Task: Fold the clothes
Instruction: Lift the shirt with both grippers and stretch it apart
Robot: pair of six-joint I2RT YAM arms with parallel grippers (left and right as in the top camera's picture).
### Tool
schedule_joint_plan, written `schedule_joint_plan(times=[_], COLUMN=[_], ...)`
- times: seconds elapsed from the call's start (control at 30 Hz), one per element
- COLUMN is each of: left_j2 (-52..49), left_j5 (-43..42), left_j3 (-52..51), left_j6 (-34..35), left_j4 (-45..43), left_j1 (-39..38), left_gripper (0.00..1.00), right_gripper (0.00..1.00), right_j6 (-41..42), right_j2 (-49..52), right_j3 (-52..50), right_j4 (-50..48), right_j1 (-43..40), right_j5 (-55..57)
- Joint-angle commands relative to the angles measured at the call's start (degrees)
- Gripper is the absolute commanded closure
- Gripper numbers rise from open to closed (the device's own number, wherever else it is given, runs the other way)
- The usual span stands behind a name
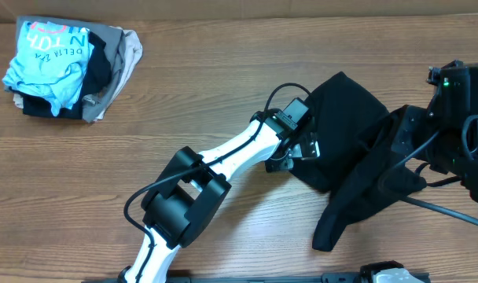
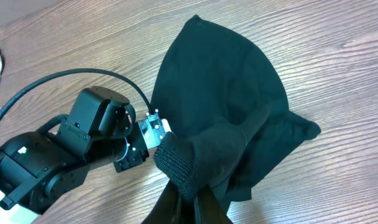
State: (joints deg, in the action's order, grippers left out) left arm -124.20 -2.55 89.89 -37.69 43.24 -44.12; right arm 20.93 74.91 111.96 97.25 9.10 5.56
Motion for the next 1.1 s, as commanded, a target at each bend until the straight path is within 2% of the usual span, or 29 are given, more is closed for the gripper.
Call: schedule_joint_plan(times=[0.0, 0.13, 0.27, 0.53, 0.9, 1.07], left_j2=[-1.14, -0.70, -0.48, -0.48, 0.37, 3.63], left_j5=[1.73, 5.99, 5.14, -3.58, -4.98, -4.98], left_j3=[0.96, 6.03, 18.97, 49.96, 82.34, 90.05], left_j6=[5.11, 14.73, 22.62, 27.50, 35.17, 36.70], left_j4=[-0.37, 3.10, 14.80, 34.56, 44.57, 45.35], left_j1=[1.11, 4.76, 11.98, 26.34, 38.27, 41.29], left_gripper=[0.96, 0.96, 0.96, 0.96, 0.96, 0.96], right_gripper=[0.96, 0.96, 0.96, 0.96, 0.96, 0.96], right_j6=[-0.07, -0.07, -0.09, -2.08, -15.80, -20.61], right_j2=[-0.37, -0.37, -0.37, -0.37, -0.37, -0.37], right_j3=[0.50, 0.50, 0.50, 0.52, 4.15, 10.88], right_j4=[-0.24, -1.18, -3.89, -7.72, -12.55, -11.58], right_j1=[0.15, 0.15, 0.13, -5.90, -22.77, -26.51], right_j5=[0.85, 1.36, 3.04, 3.26, -16.76, -21.09])
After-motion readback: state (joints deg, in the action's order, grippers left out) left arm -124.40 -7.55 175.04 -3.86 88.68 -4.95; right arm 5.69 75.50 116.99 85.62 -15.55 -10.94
